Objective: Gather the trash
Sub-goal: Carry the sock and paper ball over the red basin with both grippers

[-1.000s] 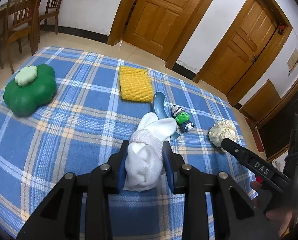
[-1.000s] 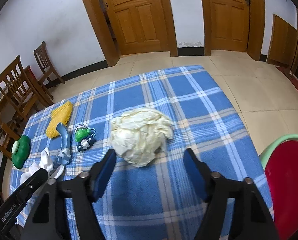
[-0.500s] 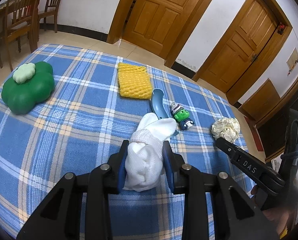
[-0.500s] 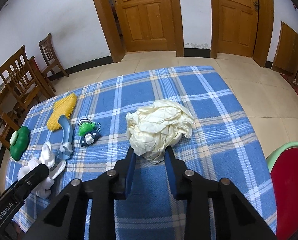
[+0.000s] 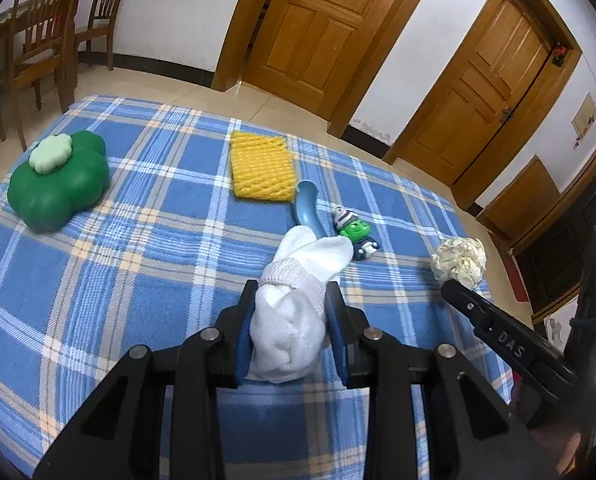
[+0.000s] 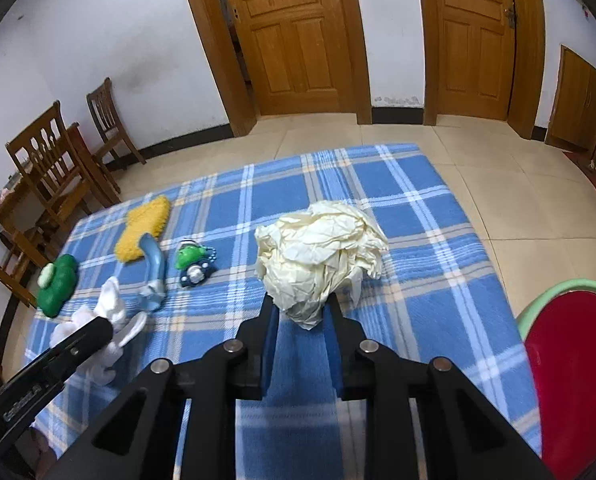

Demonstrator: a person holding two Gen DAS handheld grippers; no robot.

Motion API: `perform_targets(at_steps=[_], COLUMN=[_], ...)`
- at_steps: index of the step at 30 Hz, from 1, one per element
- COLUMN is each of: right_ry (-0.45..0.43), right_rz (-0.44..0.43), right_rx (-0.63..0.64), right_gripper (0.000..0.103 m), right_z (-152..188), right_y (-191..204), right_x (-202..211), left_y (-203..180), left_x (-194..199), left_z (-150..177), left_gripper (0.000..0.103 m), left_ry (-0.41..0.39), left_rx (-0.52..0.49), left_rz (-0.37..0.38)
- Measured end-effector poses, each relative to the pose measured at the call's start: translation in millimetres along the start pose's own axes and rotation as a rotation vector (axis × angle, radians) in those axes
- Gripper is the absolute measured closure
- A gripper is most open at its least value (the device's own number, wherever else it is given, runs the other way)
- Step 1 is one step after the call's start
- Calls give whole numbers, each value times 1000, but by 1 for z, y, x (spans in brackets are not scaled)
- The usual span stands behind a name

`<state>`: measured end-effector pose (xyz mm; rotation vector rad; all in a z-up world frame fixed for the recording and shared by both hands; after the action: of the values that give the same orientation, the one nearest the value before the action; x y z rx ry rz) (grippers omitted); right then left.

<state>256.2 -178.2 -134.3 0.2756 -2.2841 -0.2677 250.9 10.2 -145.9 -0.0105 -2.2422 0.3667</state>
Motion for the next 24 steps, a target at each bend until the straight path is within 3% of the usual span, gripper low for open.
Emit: perform_targets(at_steps=[15, 24], right_ry=[-102, -163], right_rz=[-28, 2], right_rx=[-49, -81], right_gripper=[79, 79], right_z=[10, 19], right_y=[-14, -36], right_x=[92, 146], left_y=[-43, -87], left_x=[47, 77], left_z=[1, 7], left_gripper=[70, 70], left_ry=[-53, -85], left_rx=[-87, -183], left_rz=[40, 73])
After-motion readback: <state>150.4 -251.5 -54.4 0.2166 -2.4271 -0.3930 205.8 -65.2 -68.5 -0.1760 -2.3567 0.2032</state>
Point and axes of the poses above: each gripper's, at about its wrist camera, not at the fingertips, and x roughly against the way its jaws point, y to its left, z to its underside, the point moved 9 cm from there along -x, roughly the way its jaws point, and after that the axes turned 8 degrees about -z, right-handed, at the moved point
